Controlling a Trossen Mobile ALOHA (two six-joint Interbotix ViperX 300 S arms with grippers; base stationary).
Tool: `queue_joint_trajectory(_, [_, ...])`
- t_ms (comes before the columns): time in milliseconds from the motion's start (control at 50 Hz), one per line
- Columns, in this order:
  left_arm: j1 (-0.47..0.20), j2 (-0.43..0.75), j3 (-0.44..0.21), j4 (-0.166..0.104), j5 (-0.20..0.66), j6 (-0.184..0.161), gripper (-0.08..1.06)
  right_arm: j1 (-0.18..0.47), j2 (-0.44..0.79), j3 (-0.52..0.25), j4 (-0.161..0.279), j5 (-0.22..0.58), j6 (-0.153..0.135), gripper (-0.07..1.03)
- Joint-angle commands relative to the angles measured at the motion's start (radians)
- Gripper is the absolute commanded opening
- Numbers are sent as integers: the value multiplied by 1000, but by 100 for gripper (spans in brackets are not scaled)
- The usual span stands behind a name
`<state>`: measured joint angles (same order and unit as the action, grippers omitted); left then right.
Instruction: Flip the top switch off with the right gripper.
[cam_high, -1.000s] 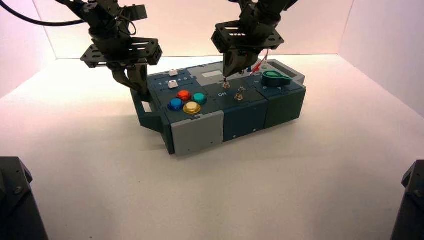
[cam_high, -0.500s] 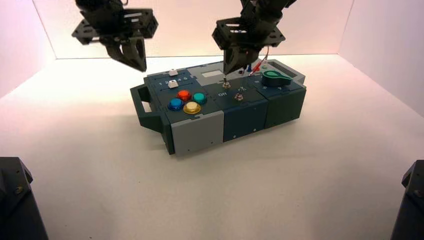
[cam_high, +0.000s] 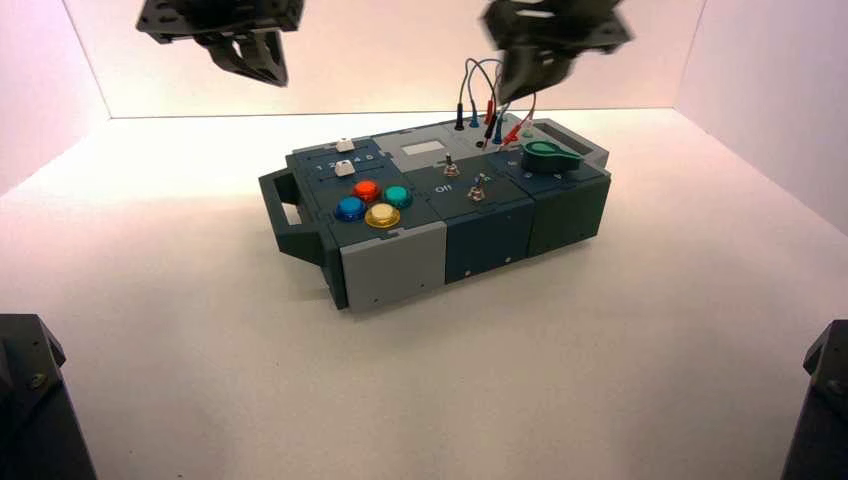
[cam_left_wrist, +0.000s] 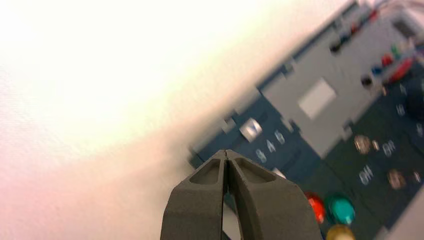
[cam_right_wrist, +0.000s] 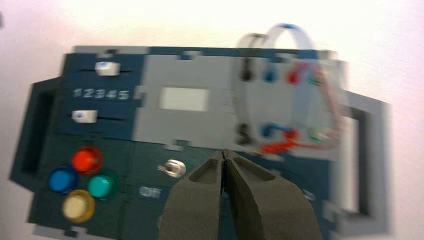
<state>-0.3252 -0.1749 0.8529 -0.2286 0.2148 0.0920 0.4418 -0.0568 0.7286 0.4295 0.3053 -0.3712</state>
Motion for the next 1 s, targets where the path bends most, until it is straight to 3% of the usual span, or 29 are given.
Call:
queue_joint_trajectory(20, [43,-20,2,-3,-58,-5,-3,-69,-78,23,-2,-18,-2,-2])
queue_joint_trajectory(160, [58,-25,38,-3,-126,-3,-3,-172,-143,84,-2,-55,-2,-2])
queue_joint_trajectory(320, [58,-28,57,0,-181,2,-3,-232,-173,124,-2,-98,-2,-2])
queue_joint_trajectory(700, [58,-55,127,0,-330,2,-3,-270,-169,192,2,-264,0,-2])
queue_joint_trajectory(1000, [58,-63,152,-2,-359,-3,-3,-310,-175,219,18,-279,2,-2])
